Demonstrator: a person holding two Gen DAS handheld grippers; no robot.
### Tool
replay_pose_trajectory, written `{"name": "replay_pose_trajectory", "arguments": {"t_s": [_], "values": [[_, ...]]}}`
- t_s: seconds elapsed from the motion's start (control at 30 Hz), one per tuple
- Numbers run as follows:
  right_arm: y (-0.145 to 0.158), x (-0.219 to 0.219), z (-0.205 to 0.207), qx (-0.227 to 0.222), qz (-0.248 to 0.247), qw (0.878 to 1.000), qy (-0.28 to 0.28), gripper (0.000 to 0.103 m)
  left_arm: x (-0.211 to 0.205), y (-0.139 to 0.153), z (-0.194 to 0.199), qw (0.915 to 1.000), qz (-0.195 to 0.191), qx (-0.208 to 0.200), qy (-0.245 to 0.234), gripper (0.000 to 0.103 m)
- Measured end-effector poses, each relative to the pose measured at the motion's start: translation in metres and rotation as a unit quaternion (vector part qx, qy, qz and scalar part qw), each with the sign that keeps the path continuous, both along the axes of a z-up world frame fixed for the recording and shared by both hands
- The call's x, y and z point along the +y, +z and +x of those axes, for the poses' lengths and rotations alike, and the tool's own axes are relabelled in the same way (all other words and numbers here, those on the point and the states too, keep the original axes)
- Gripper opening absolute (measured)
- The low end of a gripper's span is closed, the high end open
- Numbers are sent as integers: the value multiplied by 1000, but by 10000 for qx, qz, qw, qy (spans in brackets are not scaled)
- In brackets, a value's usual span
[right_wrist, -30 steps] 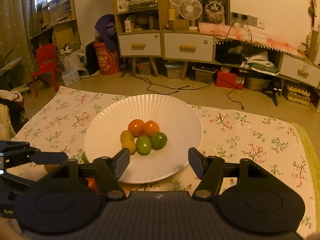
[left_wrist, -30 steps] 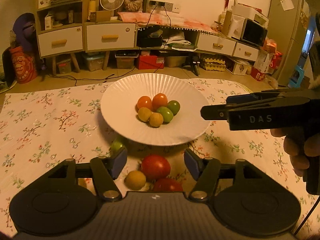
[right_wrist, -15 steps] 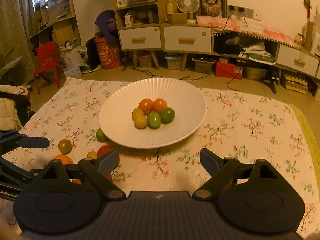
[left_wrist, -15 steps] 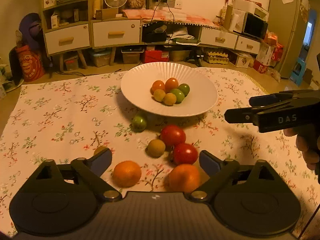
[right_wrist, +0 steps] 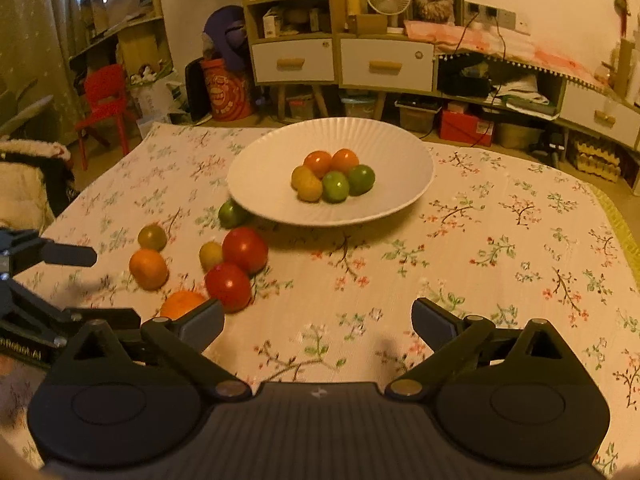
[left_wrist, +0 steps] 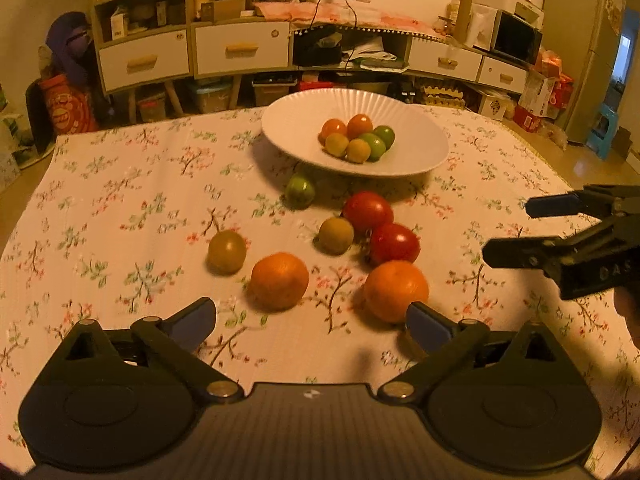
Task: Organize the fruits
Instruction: 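Withdraw both grippers from the plate toward the remaining fruits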
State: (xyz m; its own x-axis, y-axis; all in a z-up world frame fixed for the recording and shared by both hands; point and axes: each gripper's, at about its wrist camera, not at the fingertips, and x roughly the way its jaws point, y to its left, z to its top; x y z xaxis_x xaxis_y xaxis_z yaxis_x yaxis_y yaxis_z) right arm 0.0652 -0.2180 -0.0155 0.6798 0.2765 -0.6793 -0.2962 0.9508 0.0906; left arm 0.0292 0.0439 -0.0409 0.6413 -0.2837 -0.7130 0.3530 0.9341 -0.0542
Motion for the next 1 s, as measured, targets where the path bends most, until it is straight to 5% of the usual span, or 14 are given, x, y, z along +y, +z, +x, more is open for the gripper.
{"name": "replay_pose_trajectory", "arguments": {"t_s": [0.43, 1.0], "values": [[-18, 24, -36, -58, -53, 9988, 491, 101, 34, -28, 3, 9992, 141, 55, 365, 103], [-33, 53, -53, -179, -227, 9964, 791, 100, 63, -32, 29, 9956, 275, -415, 788, 103]]}}
